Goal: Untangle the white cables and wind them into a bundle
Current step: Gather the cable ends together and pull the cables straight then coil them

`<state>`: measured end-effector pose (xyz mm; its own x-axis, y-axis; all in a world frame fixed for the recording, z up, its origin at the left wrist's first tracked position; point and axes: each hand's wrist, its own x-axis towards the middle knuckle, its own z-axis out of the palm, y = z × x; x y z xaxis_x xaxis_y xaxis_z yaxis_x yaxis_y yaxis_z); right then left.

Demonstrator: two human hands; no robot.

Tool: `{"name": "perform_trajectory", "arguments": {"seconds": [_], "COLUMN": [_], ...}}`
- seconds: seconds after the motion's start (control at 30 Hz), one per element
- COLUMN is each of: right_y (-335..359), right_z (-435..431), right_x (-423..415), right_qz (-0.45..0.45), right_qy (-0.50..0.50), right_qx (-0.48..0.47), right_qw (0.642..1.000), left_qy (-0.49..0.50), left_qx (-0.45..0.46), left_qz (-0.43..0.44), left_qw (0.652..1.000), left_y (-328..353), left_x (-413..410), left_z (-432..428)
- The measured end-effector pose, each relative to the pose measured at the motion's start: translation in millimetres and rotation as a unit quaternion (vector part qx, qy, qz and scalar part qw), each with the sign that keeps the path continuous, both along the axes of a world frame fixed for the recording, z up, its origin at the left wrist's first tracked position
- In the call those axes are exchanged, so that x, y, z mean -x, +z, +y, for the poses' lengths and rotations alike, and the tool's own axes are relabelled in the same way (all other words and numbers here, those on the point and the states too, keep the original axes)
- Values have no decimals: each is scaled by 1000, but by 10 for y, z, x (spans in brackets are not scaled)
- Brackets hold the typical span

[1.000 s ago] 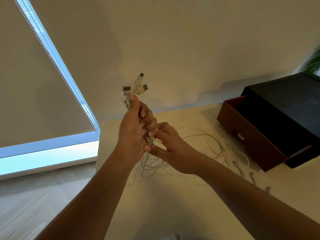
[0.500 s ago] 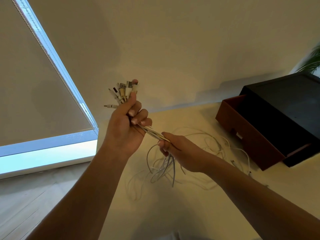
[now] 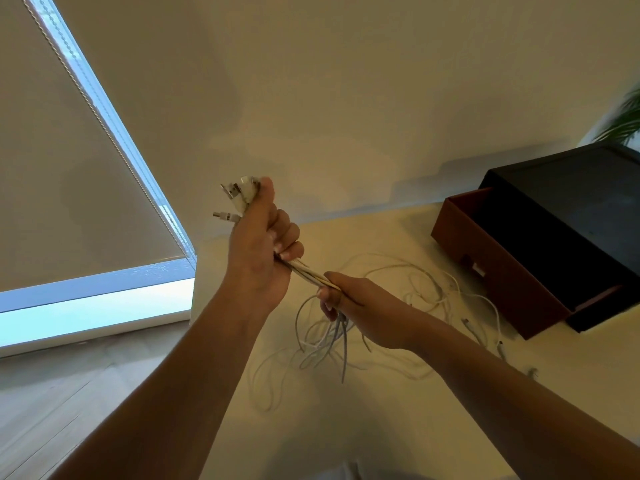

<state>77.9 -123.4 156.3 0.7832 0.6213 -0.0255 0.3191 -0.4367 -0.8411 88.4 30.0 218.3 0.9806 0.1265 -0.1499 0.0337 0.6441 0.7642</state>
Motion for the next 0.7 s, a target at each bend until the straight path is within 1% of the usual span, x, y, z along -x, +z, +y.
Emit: {"name": "perform_trajectory", "arguments": {"seconds": [0.1,0.17,0.23,0.33,0.47,0.53,0.63,0.7], "right_y": [-1,26,32,13,25,58,94,91], "right_z": [-10,-31,-65,-71,-50,-76,-96,-93], "right_x": [7,6,5,36,56,52,37,19], "right_qz": [12,-17,-98,-235,-331,-343,-314,-313], "right_qy": [-10,-13,-30,-83,-124,-124,-99,-86], "right_qx": [7,19,39,51,82,83,90,85], "right_qw": [1000,1000,994,967,932,927,940,942], "left_qy": [-8,-8,4,29,42,45,57,62], "left_qx": [-17,-29,-32,-23,-22,-35,-63,-84], "left_qz": [5,1,-2,-11,-15,-18,-23,-29], "left_qw": [1000,1000,999,999,999,998,996,994], "left_y": [19,29,42,51,54,52,32,8], "left_x": [3,10,17,16,16,26,33,33], "left_z": [-34,-59,-74,-85,-87,-91,-117,-142]}}
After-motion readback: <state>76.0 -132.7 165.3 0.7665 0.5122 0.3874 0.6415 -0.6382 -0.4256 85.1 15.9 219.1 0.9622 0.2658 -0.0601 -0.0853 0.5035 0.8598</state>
